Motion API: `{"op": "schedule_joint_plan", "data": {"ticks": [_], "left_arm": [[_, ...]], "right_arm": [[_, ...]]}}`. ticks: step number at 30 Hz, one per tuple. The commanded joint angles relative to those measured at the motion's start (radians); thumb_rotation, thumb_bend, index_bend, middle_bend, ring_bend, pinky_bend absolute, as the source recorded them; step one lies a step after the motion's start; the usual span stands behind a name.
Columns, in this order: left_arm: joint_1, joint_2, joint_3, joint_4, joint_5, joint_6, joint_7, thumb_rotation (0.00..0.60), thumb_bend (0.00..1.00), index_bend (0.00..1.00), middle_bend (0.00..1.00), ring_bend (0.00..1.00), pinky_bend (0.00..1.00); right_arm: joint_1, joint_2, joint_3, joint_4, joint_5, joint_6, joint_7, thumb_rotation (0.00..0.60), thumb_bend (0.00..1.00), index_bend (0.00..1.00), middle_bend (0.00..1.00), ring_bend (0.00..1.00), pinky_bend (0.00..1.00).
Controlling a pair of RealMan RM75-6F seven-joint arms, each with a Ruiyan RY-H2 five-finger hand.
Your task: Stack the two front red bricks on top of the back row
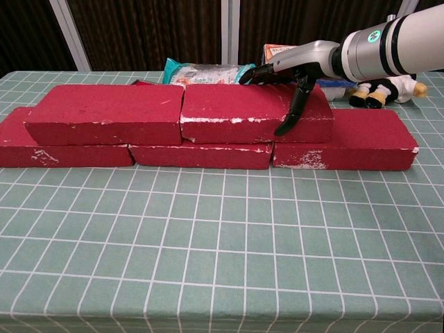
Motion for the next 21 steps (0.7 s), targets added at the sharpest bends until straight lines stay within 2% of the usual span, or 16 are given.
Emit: {"op": "schedule_joint_plan", "data": {"ticks": [1, 21], "left_arm": [[0.001, 0.000, 0.000, 0.001, 0.000, 0.000, -0.002, 0.600, 0.01, 0.00, 0.00, 0.00, 0.00], [0.004, 0.002, 0.002, 0.013, 0.007, 0.002, -0.025, 0.600, 0.01, 0.00, 0.00, 0.00, 0.00]], "right_arm": [[0.000, -0.002, 0.000, -0.001, 0.003, 0.007, -0.004, 0.600, 0.11, 0.00, 0.05, 0.00, 0.07], [0.013, 0.005, -0.022, -0.043, 0.072, 0.072, -0.085, 0.600, 0.16, 0.00, 0.14, 0.05, 0.19]]}}
